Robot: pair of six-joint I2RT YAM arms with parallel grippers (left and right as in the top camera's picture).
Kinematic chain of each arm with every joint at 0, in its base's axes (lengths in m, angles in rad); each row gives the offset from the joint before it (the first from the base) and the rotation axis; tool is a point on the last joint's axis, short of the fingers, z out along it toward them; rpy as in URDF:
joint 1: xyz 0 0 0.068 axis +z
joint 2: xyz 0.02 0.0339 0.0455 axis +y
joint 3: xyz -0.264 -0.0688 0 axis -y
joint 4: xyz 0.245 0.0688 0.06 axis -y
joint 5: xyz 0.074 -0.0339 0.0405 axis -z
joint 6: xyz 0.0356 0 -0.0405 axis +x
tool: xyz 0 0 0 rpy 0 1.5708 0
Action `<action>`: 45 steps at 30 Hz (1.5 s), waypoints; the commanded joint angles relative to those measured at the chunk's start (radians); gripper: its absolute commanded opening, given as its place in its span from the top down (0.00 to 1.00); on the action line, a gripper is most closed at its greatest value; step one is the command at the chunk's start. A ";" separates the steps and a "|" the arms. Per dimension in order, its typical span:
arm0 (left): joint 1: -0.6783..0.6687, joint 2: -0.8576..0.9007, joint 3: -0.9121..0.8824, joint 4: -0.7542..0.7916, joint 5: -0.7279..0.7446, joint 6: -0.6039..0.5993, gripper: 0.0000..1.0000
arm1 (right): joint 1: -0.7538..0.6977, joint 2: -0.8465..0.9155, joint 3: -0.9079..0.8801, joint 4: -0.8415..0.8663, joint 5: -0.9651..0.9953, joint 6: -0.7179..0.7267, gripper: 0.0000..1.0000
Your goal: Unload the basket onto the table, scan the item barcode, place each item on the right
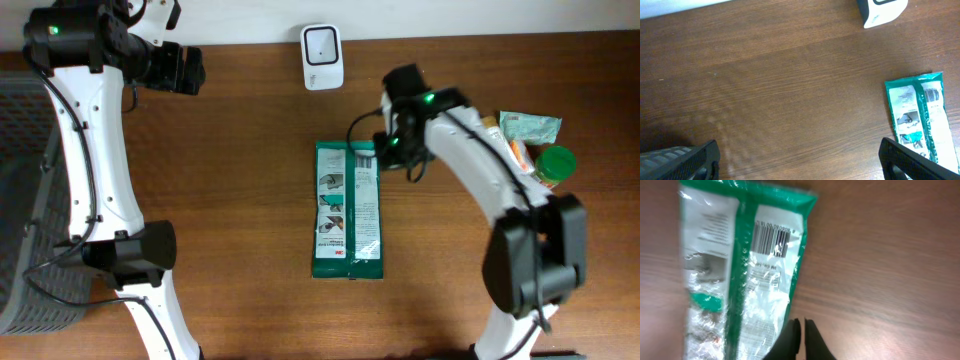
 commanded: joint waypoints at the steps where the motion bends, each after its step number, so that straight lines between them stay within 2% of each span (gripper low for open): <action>1: 0.004 -0.006 0.010 0.001 0.007 0.015 0.01 | -0.035 -0.153 0.099 -0.079 -0.021 0.014 0.79; 3: 0.004 -0.006 0.010 0.001 0.007 0.015 0.01 | -0.047 -0.245 0.105 -0.101 -0.023 0.007 0.63; 5: 0.004 -0.006 0.010 0.001 0.007 0.015 0.01 | -0.056 -0.343 0.105 -0.137 -0.019 0.007 0.43; 8: 0.004 -0.006 0.010 0.042 -0.032 0.016 0.01 | -0.100 -0.468 0.105 -0.212 -0.013 0.007 0.33; 10: 0.004 -0.006 0.010 0.036 -0.056 0.015 0.01 | -0.158 -0.528 0.105 -0.272 -0.012 0.007 0.30; 12: 0.004 -0.006 0.010 0.037 -0.056 0.015 0.01 | -0.212 -0.554 0.105 -0.323 -0.013 0.007 0.26; 15: 0.004 -0.006 0.010 0.037 -0.055 0.014 0.01 | -0.309 -0.544 0.082 -0.387 -0.019 0.007 0.13; 18: 0.003 -0.006 0.010 0.037 0.055 0.003 0.01 | -0.318 -0.505 0.046 -0.386 -0.041 0.007 0.13; 23: 0.002 -0.003 0.008 0.036 0.379 0.003 0.01 | -0.315 -0.386 -0.014 -0.347 -0.121 0.007 0.13; 26: -0.013 0.009 -0.014 0.033 0.451 -0.011 0.01 | -0.315 -0.314 -0.029 -0.318 -0.151 0.007 0.12; 27: -0.021 0.010 -0.029 0.024 0.438 -0.011 0.13 | -0.315 -0.291 -0.029 -0.306 -0.151 0.007 0.10; 28: -0.032 0.011 -0.060 0.020 0.429 -0.011 0.59 | -0.315 -0.267 -0.029 -0.291 -0.151 0.007 0.09; 29: -0.045 0.011 -0.101 0.018 0.425 -0.023 1.00 | -0.314 -0.233 -0.029 -0.275 -0.161 0.007 0.08; 32: -0.064 0.011 -0.188 0.027 0.410 -0.076 1.00 | -0.314 -0.179 -0.029 -0.262 -0.203 0.007 0.07; 38: -0.109 0.011 -0.400 0.077 0.400 -0.071 1.00 | -0.264 -0.089 -0.031 -0.240 -0.202 0.007 0.07; 45: -0.180 -0.031 -0.554 0.188 0.369 -0.044 1.00 | -0.191 -0.083 -0.031 -0.177 -0.195 0.007 0.07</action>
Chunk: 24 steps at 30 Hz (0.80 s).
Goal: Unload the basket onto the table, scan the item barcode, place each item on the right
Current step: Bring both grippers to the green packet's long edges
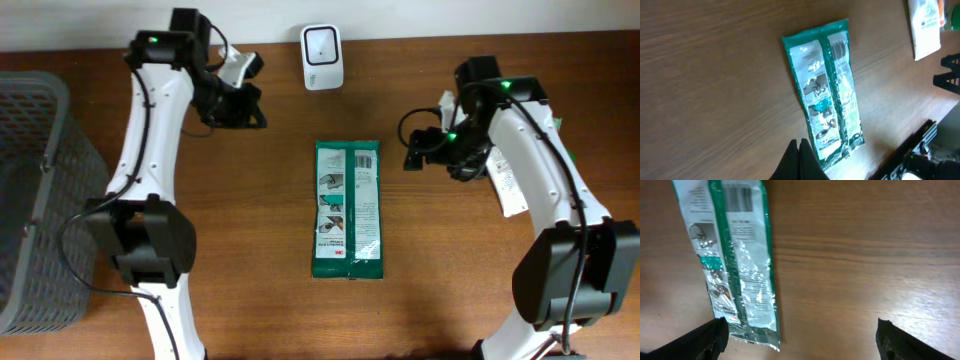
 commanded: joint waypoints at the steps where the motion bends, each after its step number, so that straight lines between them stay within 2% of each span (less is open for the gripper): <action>1: -0.038 -0.048 -0.068 0.031 -0.031 0.021 1.00 | 0.016 0.006 -0.007 0.024 -0.008 0.004 0.07; 5: -0.048 -0.115 -0.198 0.104 -0.030 0.011 1.00 | 0.016 0.006 -0.015 0.039 -0.009 0.004 0.07; 8: -0.042 -0.179 -0.367 0.236 0.005 -0.036 1.00 | 0.016 0.006 -0.035 0.050 -0.009 0.011 0.07; 11: -0.042 -0.232 -0.520 0.376 0.107 -0.094 1.00 | 0.016 0.006 -0.072 0.077 -0.009 0.066 0.09; 14: -0.073 -0.233 -0.625 0.516 0.170 -0.204 1.00 | 0.016 0.006 -0.126 0.133 -0.016 0.109 0.18; 18: -0.158 -0.213 -0.704 0.600 0.168 -0.256 1.00 | 0.026 0.006 -0.183 0.222 -0.017 0.185 0.40; 21: -0.215 -0.202 -0.743 0.602 0.131 -0.310 1.00 | 0.049 0.006 -0.196 0.243 -0.016 0.185 0.47; 24: -0.248 -0.202 -0.823 0.634 0.016 -0.405 1.00 | 0.069 0.006 -0.197 0.248 -0.016 0.185 0.53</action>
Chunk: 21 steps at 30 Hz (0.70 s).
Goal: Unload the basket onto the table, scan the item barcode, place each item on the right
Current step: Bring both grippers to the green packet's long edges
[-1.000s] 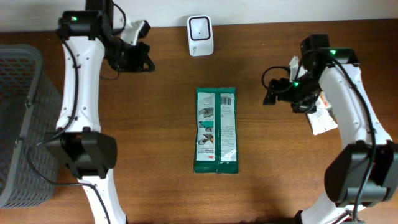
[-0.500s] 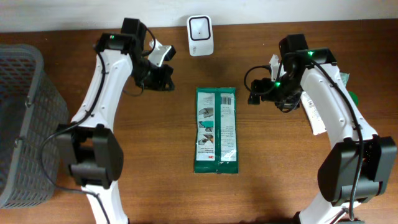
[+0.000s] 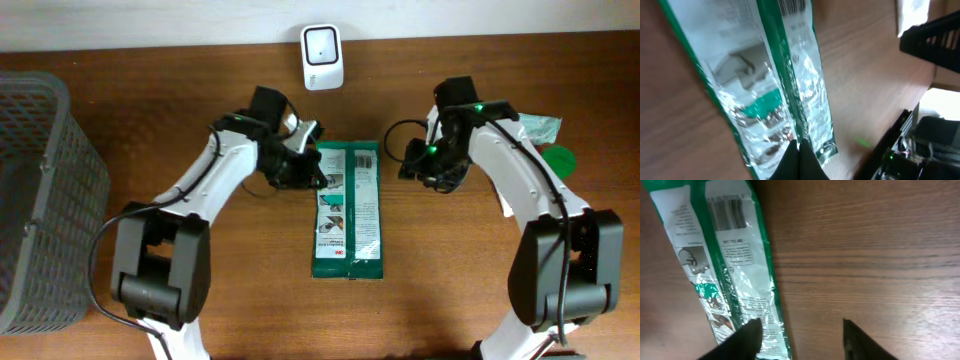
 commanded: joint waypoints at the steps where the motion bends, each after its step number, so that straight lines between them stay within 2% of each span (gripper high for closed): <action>1: -0.018 0.004 -0.108 0.057 -0.110 -0.132 1.00 | 0.023 0.005 -0.006 0.006 -0.005 0.009 0.53; 7: -0.025 0.004 -0.240 0.250 -0.098 -0.207 1.00 | 0.041 0.005 -0.006 0.026 -0.005 0.010 0.53; 21: -0.032 0.071 -0.243 0.340 -0.064 -0.245 1.00 | 0.040 0.005 -0.006 0.034 -0.019 0.009 0.53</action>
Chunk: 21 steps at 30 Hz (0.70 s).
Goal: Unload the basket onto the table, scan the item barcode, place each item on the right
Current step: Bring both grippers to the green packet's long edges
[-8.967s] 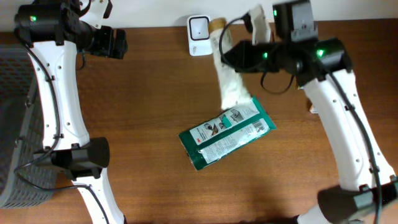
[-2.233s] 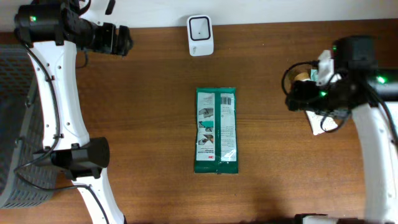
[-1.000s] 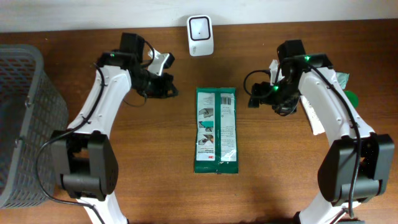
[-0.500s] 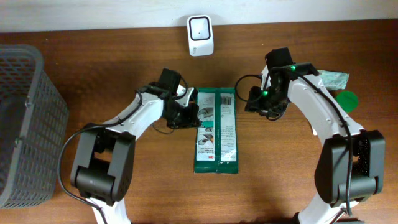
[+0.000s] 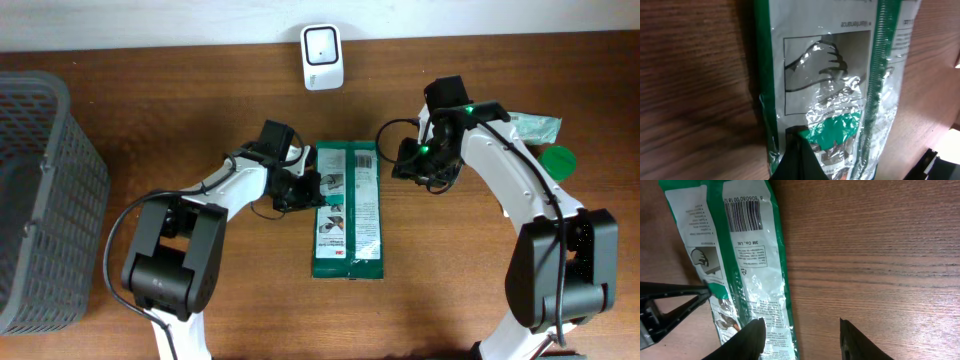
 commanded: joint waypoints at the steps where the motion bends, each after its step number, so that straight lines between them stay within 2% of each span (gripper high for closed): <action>1: -0.005 0.016 -0.007 0.004 0.018 -0.029 1.00 | 0.007 0.005 -0.006 0.004 -0.048 0.004 0.53; 4: -0.003 0.039 -0.007 -0.010 -0.009 -0.087 1.00 | 0.007 0.005 -0.021 0.008 -0.139 -0.053 0.53; 7: 0.018 0.075 -0.007 -0.011 0.029 -0.107 1.00 | -0.002 0.006 -0.082 0.034 -0.162 -0.089 0.52; 11: 0.028 0.083 -0.007 -0.014 0.043 -0.107 1.00 | -0.029 0.006 -0.235 0.169 -0.338 -0.128 0.52; 13: 0.028 0.083 -0.007 -0.014 0.043 -0.107 1.00 | -0.035 0.006 -0.283 0.196 -0.377 -0.173 0.46; 16: 0.028 0.083 -0.007 -0.013 0.043 -0.107 1.00 | -0.036 0.006 -0.335 0.207 -0.379 -0.190 0.41; 21: 0.028 0.083 -0.007 -0.014 0.044 -0.107 1.00 | -0.035 0.006 -0.386 0.243 -0.380 -0.179 0.40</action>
